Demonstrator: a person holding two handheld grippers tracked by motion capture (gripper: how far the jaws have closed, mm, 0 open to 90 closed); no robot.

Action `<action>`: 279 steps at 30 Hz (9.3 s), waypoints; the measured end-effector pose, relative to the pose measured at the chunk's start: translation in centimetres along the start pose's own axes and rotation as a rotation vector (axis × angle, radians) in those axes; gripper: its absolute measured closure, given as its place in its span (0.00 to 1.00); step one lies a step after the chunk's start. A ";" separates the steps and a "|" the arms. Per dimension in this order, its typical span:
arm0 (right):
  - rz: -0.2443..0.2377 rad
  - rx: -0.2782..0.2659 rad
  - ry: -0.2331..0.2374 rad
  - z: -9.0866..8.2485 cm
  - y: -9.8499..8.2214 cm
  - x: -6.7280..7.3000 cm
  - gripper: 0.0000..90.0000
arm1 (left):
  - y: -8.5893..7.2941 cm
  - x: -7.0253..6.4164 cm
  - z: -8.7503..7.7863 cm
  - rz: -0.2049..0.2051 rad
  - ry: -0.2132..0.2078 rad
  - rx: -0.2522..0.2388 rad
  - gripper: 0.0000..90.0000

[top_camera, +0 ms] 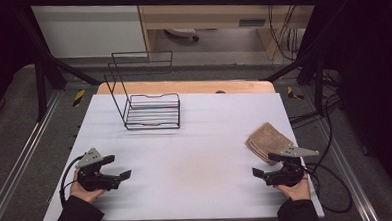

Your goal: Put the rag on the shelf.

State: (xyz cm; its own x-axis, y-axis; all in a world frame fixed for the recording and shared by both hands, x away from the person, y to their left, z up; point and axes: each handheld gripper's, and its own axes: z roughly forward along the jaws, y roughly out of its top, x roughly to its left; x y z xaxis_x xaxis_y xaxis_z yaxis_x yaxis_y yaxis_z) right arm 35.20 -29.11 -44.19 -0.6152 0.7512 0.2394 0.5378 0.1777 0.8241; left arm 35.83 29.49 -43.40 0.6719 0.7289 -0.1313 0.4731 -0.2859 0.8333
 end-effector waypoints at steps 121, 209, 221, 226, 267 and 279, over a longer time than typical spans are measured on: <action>-0.067 0.283 -0.155 2.0 2.3 4.3 0.94 | 0.2 -0.3 -0.3 0.011 0.002 -0.005 0.10; -0.117 0.175 -0.003 13.5 6.0 9.7 0.84 | 0.3 -0.4 -0.1 -0.001 0.000 0.003 0.10; -0.095 0.093 -0.075 7.8 6.6 6.0 0.53 | 0.4 -0.5 -0.1 -0.007 0.004 0.007 0.10; -0.068 0.174 -0.123 6.4 4.1 3.7 0.57 | 0.5 -0.6 0.1 -0.013 0.010 0.011 0.10; 0.011 0.263 -0.098 4.5 1.3 4.7 0.91 | 8.7 -12.8 17.9 -0.113 -0.046 0.135 0.39; -0.007 0.259 -0.084 4.4 1.3 4.5 0.88 | 8.3 -13.4 19.5 -0.153 -0.065 0.177 0.61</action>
State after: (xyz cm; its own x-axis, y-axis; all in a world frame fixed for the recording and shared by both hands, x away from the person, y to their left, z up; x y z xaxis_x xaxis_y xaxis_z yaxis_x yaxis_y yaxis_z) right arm 35.72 -22.71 -44.32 -0.5753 0.7974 0.1819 0.6700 0.3320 0.6640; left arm 41.87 5.23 -45.21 0.6173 0.7321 -0.2878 0.6609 -0.2842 0.6946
